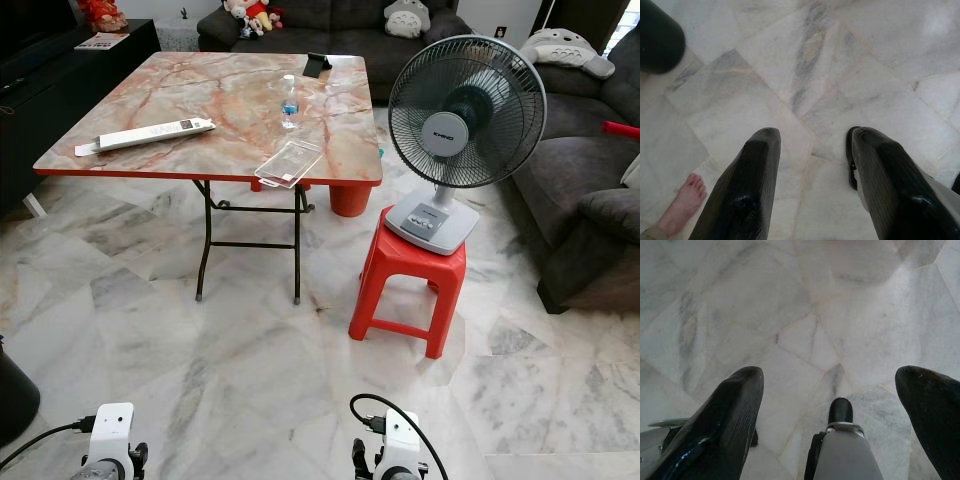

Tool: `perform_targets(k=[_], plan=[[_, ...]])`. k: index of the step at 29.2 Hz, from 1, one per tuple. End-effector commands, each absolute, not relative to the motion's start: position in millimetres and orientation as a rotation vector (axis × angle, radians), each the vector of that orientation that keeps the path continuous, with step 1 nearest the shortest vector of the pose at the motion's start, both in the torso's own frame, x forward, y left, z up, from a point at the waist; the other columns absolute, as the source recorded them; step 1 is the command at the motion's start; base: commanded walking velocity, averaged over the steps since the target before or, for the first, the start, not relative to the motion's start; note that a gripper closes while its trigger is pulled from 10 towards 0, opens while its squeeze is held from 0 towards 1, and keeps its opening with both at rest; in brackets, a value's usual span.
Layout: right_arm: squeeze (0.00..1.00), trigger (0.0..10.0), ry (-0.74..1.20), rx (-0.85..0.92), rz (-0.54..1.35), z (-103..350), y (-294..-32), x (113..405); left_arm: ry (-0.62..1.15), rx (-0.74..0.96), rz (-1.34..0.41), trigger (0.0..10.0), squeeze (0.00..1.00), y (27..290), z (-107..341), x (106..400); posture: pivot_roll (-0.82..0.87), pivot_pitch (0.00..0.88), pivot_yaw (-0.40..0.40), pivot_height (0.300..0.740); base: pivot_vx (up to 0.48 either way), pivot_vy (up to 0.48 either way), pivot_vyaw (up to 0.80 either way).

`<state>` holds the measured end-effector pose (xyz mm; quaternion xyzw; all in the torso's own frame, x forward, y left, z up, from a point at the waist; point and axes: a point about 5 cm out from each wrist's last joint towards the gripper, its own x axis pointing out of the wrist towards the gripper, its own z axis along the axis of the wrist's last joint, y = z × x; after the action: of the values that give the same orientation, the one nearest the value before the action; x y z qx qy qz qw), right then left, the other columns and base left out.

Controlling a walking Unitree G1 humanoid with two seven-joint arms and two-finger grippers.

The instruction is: Picking trash to rubbish bin

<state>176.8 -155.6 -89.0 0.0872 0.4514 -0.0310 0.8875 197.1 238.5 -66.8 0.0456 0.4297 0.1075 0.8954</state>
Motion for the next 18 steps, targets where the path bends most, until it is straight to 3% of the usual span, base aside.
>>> perform_targets(k=[1, 18], plan=[[0.00, 10.0, 0.936, 0.172, -0.064, -88.0, -156.0, 179.2, 0.895, 0.091, 0.227, 10.0, 0.00, 239.8, -66.1, 198.1, 0.04, 0.000, 0.009, 0.740, 0.000, 0.000, 0.00], [0.00, 10.0, 0.907, 0.168, -0.041, -84.5, -155.3, 185.7, 0.875, 0.077, 0.233, 10.0, 0.00, 240.1, -62.8, 203.9, 0.02, 0.000, 0.000, 0.740, 0.000, 0.000, 0.00]])
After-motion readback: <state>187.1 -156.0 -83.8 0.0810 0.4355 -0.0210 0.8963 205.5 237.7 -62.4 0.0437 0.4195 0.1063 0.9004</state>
